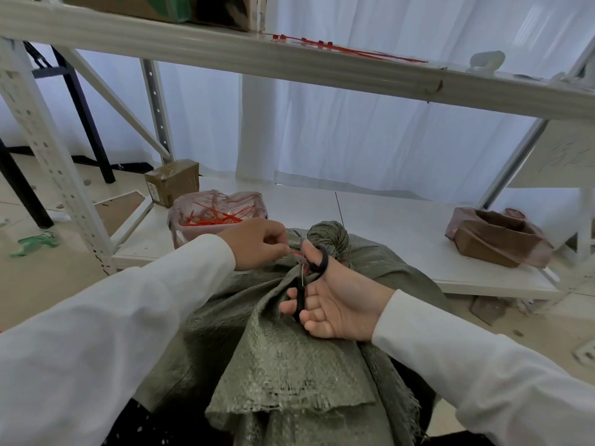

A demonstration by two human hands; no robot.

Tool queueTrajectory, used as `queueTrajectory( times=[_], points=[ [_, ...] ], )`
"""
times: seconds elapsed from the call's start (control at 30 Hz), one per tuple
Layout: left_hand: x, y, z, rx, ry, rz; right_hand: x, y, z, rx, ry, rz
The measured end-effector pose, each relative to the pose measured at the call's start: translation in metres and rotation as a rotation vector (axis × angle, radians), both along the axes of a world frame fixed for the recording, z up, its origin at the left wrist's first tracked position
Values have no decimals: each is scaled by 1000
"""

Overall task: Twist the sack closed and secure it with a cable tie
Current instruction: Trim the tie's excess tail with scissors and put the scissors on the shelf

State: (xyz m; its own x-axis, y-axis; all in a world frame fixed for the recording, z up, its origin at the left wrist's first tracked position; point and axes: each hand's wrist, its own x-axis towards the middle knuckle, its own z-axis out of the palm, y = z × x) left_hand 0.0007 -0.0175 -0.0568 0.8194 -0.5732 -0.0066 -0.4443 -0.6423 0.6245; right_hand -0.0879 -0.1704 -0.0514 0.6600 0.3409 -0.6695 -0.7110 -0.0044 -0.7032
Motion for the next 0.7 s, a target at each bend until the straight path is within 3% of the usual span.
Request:
queueTrajectory(
  times=[0.23,0.43,0.53,0.7],
  points=[
    [8,5,-4,42,-38,5,-1,7,-2,6,-29,-104],
    [11,8,0,194,-192,21,-2,3,6,-79,-57,-76],
    [17,19,3,259,-409,130,-13,9,4,-92,-82,-35],
    [27,50,7,146,-336,351,-17,16,6,-62,-237,16]
  ],
)
